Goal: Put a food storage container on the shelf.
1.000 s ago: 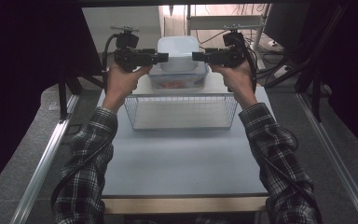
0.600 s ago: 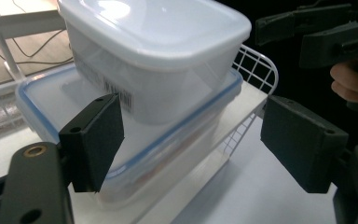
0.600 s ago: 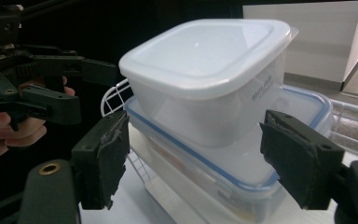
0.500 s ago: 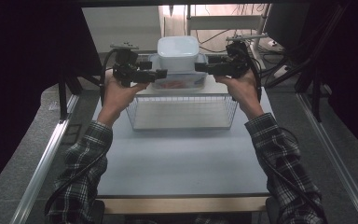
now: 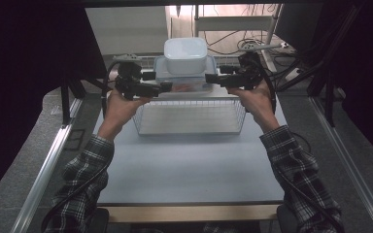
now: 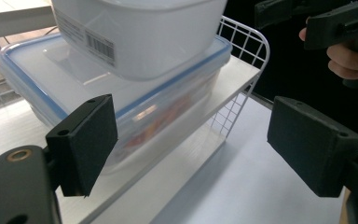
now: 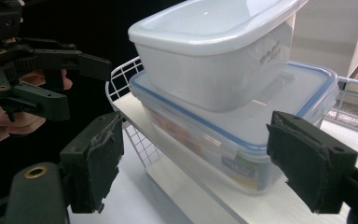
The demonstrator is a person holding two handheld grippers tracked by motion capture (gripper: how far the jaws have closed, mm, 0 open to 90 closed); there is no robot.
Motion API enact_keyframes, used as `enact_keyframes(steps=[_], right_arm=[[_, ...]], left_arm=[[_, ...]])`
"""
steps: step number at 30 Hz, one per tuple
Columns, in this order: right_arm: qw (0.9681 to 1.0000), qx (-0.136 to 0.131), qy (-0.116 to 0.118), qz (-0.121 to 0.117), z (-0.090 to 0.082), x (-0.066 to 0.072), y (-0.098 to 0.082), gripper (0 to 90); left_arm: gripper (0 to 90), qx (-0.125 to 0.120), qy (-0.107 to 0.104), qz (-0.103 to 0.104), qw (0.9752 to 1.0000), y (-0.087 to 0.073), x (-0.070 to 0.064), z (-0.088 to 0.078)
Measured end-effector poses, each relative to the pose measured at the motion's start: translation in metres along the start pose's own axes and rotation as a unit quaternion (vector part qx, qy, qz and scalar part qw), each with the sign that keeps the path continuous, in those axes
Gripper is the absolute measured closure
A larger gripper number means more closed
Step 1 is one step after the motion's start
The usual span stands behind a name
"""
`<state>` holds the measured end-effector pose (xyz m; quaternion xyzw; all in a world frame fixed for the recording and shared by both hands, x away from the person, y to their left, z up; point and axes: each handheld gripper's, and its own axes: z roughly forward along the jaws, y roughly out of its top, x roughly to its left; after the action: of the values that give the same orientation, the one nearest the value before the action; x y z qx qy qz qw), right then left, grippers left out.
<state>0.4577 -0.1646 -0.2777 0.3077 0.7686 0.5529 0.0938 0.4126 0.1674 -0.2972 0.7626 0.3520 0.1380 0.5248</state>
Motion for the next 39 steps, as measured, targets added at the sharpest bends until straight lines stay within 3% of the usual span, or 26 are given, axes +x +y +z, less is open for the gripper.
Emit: enact_keyframes(steps=[19, 39], right_arm=[[0.9997, 0.007, 0.005, -0.025, -0.001, 0.016, -0.020, 13.8], [0.9979, 0.033, -0.001, -0.056, -0.005, 0.026, -0.047, 6.9]], left_arm=[[8.1, 0.015, -0.005, -0.002, 0.9999, -0.027, -0.010, -0.006], [3.5, 0.025, 0.012, 0.024, 0.9993, -0.058, -0.020, -0.005]])
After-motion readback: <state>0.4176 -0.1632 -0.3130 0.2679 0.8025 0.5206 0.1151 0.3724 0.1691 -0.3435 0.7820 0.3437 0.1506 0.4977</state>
